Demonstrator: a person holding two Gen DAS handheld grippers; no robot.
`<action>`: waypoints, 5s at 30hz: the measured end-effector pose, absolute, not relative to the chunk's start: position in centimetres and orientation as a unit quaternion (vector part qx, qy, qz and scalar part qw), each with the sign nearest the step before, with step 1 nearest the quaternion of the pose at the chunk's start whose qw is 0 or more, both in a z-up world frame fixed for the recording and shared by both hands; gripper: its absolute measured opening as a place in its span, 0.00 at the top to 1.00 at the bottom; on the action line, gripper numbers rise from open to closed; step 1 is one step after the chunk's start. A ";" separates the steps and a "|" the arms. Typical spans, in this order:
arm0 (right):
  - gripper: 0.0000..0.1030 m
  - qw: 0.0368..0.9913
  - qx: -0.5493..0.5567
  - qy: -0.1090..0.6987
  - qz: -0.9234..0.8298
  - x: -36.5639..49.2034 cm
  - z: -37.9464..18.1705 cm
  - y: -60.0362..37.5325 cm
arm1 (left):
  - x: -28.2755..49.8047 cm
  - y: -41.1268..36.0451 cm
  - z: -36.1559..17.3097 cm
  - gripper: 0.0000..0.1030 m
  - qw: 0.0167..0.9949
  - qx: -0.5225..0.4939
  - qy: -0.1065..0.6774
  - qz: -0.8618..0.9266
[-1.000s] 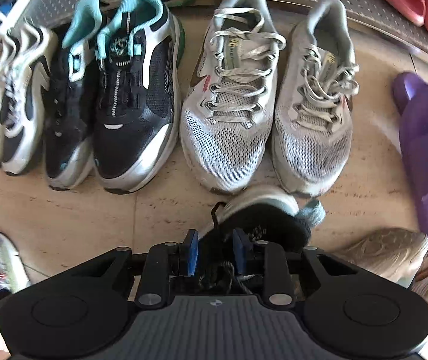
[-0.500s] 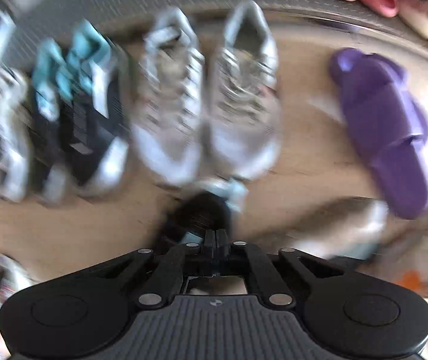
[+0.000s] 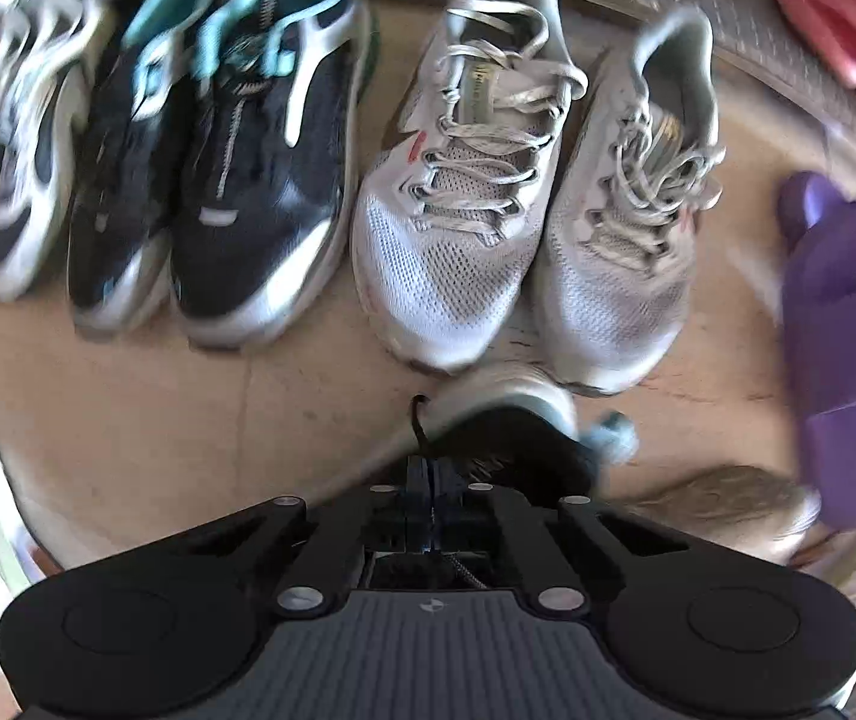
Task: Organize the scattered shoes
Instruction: 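Lift the black sneaker with the right tool toward the sneaker row, then grasp the black sneaker with the left tool while the right tool opens and releases it, then carry the black sneaker with the left tool, set it before the row, open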
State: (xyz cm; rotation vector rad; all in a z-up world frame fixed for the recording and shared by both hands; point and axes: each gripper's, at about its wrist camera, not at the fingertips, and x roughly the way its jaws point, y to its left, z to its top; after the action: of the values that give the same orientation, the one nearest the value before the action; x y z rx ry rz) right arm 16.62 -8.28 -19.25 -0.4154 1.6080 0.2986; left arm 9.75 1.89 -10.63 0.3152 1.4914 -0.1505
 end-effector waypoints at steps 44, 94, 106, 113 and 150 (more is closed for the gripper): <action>0.37 0.681 0.036 0.732 -0.010 16.4 -16.7 -17.0 | 9.1 2.1 -11.3 0.06 0.717 0.155 0.676 -0.062; 0.05 0.700 0.124 0.703 0.014 17.6 -8.2 -23.8 | 9.4 -1.9 -16.8 0.12 0.709 -0.008 0.699 -0.097; 0.03 0.679 0.282 0.677 -0.002 19.9 -6.5 -26.5 | 10.9 -9.1 -23.2 0.35 0.711 0.030 0.699 -0.071; 0.03 0.673 0.275 0.685 0.031 20.4 -6.5 -25.5 | 10.2 -11.2 -22.8 0.75 0.712 0.077 0.688 -0.114; 0.04 0.689 0.132 0.708 0.089 18.9 -9.6 -15.5 | 5.4 10.8 -16.9 0.39 0.699 0.000 0.715 0.007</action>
State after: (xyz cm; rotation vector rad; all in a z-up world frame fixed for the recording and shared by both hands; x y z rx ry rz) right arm 18.90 -15.48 -9.62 0.2949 1.5831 0.1992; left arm 5.41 10.84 -16.92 -0.0009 1.5935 0.0156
